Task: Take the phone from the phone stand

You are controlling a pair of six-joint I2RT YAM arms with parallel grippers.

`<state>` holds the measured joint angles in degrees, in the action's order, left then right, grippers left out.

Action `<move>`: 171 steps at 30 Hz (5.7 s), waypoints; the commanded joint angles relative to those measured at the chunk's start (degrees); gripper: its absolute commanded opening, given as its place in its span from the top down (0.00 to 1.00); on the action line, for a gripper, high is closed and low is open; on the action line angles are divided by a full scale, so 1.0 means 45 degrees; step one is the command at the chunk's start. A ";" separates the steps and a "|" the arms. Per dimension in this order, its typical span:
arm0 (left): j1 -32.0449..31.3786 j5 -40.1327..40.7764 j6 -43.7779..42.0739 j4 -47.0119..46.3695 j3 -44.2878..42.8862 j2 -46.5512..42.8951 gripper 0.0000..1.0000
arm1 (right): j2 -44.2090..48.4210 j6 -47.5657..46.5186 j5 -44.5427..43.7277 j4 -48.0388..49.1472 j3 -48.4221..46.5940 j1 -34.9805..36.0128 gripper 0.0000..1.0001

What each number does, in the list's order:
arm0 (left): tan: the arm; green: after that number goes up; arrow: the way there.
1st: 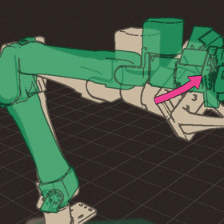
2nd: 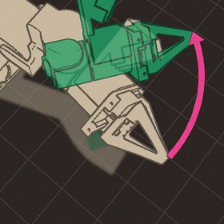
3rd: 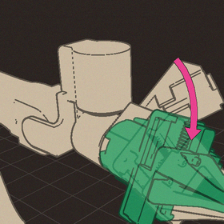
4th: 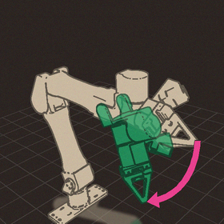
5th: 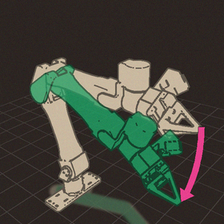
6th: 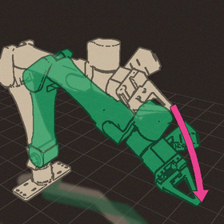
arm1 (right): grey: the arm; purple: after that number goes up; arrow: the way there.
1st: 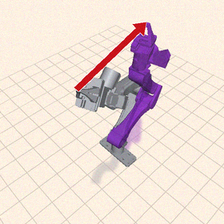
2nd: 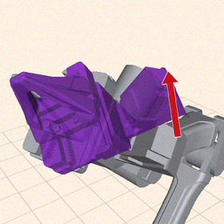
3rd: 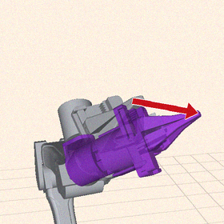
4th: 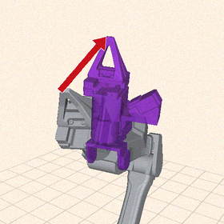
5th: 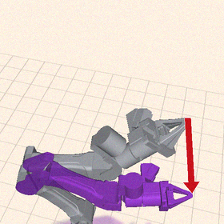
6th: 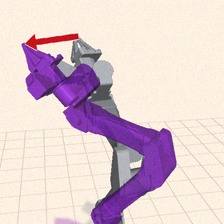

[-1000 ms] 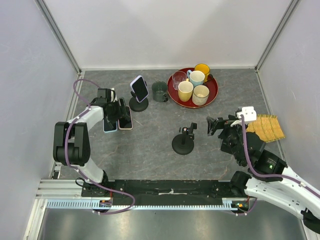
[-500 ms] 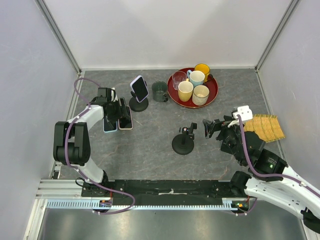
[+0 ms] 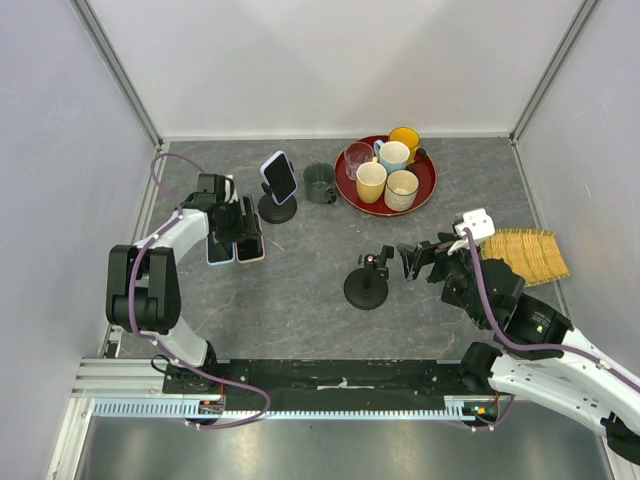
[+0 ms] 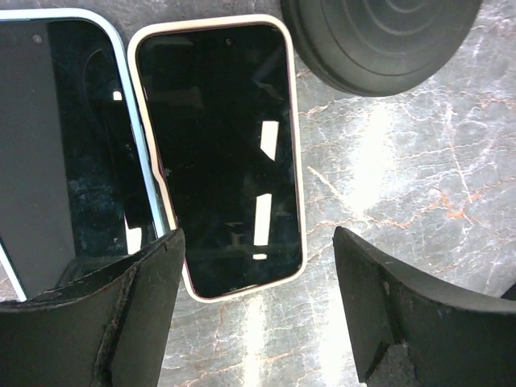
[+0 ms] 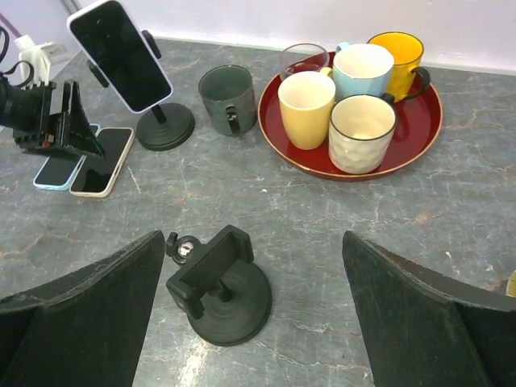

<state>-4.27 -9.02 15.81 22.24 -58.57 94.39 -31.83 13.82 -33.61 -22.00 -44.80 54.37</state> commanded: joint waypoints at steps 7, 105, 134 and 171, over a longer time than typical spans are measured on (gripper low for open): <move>-0.0203 -0.0223 -0.0311 -0.0682 0.0434 -0.3935 0.19 | -0.1615 -0.0377 0.2174 -0.0559 -0.1041 0.0028 0.02; -0.1804 0.4679 -0.2030 -0.2442 0.4811 -1.4003 0.21 | -1.3043 0.0737 0.6628 -0.0834 -0.0925 0.2411 0.02; -0.1882 0.4016 -0.2088 -0.2384 0.4714 -1.3613 0.21 | -1.1814 0.0853 0.5768 0.0239 -0.0456 -0.5538 0.02; -0.1902 -0.0574 -0.3338 -0.1838 -0.3995 -0.1448 0.31 | -0.6637 0.0697 1.3269 0.5650 0.2357 -0.5598 0.02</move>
<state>-12.69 -11.05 4.84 13.80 -70.59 84.49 -63.11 16.53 24.43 0.10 -34.68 29.04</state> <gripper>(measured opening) 0.713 0.982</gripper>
